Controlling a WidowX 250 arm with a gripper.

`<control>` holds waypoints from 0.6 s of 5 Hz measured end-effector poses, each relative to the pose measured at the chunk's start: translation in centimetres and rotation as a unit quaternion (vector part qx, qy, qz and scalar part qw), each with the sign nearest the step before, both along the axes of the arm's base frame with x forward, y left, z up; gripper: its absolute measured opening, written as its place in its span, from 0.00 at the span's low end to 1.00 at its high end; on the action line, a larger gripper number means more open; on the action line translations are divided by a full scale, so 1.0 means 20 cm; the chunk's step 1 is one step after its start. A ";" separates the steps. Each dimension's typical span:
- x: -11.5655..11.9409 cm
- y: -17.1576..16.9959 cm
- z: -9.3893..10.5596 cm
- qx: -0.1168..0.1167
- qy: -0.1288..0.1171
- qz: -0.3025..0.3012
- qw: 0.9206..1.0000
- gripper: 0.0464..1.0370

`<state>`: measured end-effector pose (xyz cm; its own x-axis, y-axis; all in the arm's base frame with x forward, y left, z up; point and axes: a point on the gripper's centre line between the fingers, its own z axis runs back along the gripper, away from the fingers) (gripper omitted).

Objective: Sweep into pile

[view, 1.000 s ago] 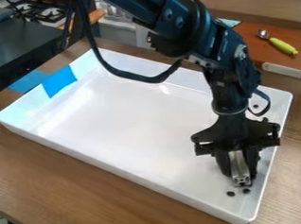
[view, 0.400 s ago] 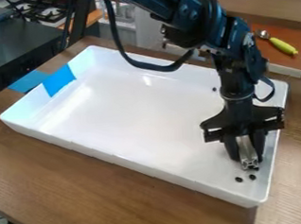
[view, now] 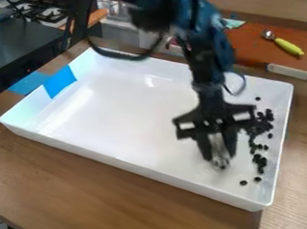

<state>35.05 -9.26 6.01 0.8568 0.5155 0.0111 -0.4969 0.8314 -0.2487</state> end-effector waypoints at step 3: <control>-0.06 0.55 0.26 0.055 -0.052 -0.148 0.986 0.35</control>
<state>33.86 1.81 11.27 0.9608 0.2341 0.1484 -0.2054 0.9609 -0.1855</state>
